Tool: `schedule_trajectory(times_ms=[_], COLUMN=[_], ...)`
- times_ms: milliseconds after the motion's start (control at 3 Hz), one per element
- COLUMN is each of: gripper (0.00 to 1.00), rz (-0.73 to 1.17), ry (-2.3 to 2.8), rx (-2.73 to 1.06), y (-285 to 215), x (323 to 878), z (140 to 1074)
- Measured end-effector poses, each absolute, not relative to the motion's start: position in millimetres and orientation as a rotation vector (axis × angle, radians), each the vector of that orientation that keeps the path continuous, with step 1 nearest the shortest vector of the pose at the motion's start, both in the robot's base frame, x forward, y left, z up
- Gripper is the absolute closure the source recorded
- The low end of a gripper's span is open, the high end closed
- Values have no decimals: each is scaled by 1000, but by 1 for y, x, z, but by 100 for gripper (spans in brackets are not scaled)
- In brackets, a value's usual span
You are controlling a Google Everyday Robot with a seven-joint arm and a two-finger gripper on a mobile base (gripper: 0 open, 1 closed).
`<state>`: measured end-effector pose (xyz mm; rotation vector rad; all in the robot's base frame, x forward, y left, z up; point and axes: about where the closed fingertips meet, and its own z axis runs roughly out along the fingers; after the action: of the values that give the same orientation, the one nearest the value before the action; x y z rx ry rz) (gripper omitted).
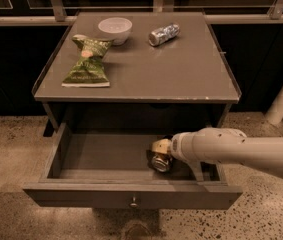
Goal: Pick orange can from top drawer and place on counter
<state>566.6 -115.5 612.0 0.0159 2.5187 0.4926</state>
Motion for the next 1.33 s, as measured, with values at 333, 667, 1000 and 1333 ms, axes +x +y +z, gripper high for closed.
schedule_trajectory(times_ms=[333, 667, 1000, 1333], gripper=[100, 100, 100, 100], rz=[493, 525, 597, 702], ry=[2519, 2525, 2546, 2542], rx=[16, 7, -35, -39], y=[-115, -121, -134, -160], x=[567, 559, 536, 514], z=[612, 617, 631, 648])
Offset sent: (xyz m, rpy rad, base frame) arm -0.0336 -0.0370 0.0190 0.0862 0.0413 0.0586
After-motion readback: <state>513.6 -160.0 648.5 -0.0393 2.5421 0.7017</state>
